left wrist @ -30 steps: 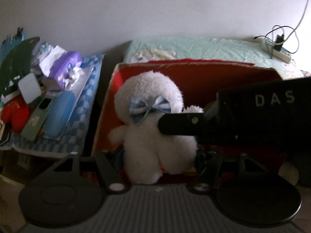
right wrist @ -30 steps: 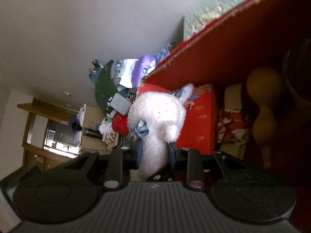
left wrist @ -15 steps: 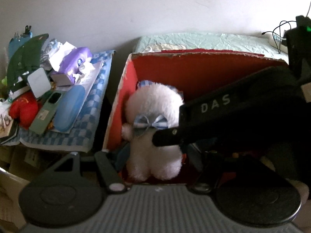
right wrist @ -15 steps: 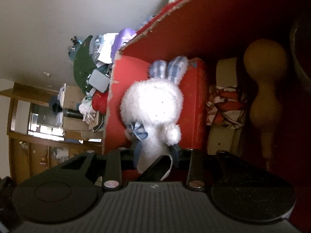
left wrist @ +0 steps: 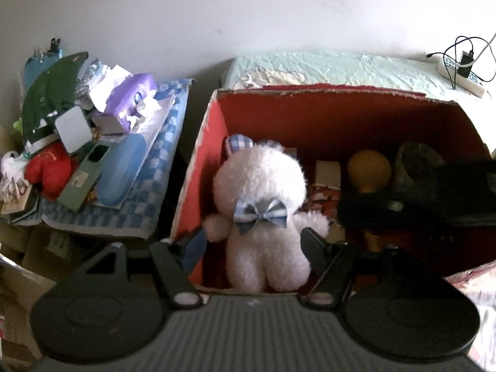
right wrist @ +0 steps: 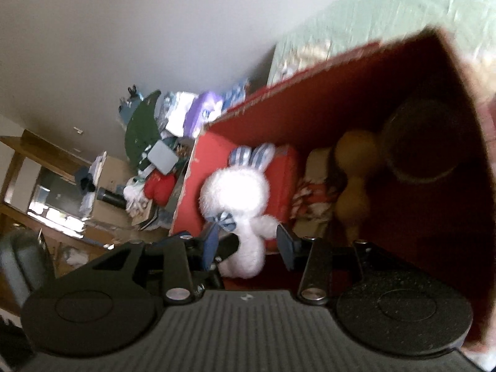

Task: Organize objects
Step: 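Lower the white bunny into the red box and open the right gripper, then move the right gripper back to the yellow tiger plush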

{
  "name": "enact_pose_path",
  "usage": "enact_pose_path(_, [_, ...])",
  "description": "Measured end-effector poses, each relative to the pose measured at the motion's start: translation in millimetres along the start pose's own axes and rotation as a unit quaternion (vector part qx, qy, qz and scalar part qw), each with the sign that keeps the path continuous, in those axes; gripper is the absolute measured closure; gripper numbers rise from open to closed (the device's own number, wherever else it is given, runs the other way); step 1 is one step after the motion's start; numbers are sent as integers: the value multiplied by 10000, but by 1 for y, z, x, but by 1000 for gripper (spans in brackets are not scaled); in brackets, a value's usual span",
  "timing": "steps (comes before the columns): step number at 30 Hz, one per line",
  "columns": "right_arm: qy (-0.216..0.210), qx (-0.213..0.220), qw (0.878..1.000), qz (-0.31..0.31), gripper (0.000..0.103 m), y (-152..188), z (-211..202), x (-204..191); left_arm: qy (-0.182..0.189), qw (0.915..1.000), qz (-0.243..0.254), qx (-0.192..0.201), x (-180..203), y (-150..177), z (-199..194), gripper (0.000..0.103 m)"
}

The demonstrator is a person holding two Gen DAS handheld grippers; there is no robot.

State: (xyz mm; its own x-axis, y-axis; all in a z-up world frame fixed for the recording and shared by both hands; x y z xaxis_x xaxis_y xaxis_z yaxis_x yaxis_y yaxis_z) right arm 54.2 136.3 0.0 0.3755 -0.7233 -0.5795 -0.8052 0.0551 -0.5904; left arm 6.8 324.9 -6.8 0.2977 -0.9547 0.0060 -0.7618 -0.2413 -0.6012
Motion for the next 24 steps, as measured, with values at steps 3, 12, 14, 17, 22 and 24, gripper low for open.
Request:
enact_pose_path(3, [199,291,9992,-176,57,4,-19,0,-23,10000,-13,32,7,-2,-5,32])
enact_pose_path(12, [646,956,9902,-786,57,18,-81,15,37,9999,113,112,45,-2,-24,30])
enact_pose_path(14, [719,1026,9878,-922,57,20,-93,21,18,9998,131,155,57,0,-30,30])
enact_pose_path(17, [883,1041,9852,-1035,58,23,-108,30,-55,9997,142,177,75,4,-39,30])
enact_pose_path(22, [1117,994,9809,-1242,61,29,-130,45,-74,10000,32,-52,104,12,-49,30])
enact_pose_path(24, [1155,1037,9802,-1227,61,32,-138,52,-158,9999,12,-14,115,16,-55,30])
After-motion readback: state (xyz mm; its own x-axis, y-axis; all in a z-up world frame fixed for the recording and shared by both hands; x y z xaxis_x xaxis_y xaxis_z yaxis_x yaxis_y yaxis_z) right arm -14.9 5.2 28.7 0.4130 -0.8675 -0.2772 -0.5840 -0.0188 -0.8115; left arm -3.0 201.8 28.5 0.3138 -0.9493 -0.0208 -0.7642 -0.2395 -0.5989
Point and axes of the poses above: each gripper's, at about its wrist camera, not at the fingertips, and z roughly the way its jaws point, x to its right, y to its underside, the point moved 2 cm from there along z, roughly the way its jaws point, and after that the axes turned 13 degrees about -z, right-handed, at the moved point
